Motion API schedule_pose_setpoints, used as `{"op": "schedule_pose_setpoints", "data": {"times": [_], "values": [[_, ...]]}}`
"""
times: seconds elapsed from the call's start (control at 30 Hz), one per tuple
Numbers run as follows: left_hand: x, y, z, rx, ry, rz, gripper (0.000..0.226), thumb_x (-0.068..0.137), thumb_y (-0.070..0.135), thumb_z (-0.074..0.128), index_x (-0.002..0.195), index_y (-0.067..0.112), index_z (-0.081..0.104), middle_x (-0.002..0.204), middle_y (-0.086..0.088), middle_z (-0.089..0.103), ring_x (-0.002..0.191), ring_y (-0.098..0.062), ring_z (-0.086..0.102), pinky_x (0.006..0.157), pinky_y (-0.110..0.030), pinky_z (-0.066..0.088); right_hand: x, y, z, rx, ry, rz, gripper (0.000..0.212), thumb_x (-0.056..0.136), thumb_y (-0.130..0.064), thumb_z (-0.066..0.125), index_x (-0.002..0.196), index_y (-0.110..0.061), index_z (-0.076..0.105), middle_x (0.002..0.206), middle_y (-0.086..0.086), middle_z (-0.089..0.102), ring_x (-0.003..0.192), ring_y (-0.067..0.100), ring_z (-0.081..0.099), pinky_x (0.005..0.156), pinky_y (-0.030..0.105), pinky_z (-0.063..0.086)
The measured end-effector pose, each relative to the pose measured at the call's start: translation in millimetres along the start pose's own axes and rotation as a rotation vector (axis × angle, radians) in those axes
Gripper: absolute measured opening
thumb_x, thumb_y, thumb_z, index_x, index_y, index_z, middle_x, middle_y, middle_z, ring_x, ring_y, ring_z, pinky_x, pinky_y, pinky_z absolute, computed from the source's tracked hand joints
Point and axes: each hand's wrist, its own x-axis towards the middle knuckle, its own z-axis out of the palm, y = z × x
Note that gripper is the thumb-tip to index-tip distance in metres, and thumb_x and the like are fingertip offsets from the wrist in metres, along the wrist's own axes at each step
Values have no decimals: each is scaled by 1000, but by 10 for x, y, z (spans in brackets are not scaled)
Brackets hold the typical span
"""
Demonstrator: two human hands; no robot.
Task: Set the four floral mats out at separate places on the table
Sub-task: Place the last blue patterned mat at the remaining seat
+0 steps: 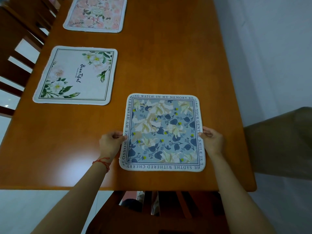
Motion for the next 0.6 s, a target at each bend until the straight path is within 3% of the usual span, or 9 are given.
{"op": "schedule_pose_setpoints", "data": {"times": [0.17,0.3,0.43,0.6], "values": [[0,4,6,8,16,0,16,79,10,70,92,0,67,81,-8,64,60,-12,57,40,-5,41,-20,11,3,15,-9,-5,35,81,5,62,116,3,59,106,20,66,86,20,60,57,4,47],[13,-18,8,28,10,4,17,79,12,70,92,2,66,82,-8,65,61,-13,58,47,-14,44,-27,10,-8,20,-20,-13,34,81,4,62,115,2,60,105,20,66,87,20,60,62,9,48],[23,-38,11,8,3,-1,15,79,11,71,90,3,66,84,-10,67,63,-19,62,49,-16,48,-53,-3,-19,48,-25,1,33,82,5,60,115,3,59,105,21,65,86,22,59,69,23,49],[18,-32,16,14,12,1,16,78,10,71,90,2,66,83,-9,66,65,-19,61,43,-8,45,-63,-25,-19,33,-18,5,34,83,5,60,116,3,59,106,20,65,86,21,58,65,18,46]]}}
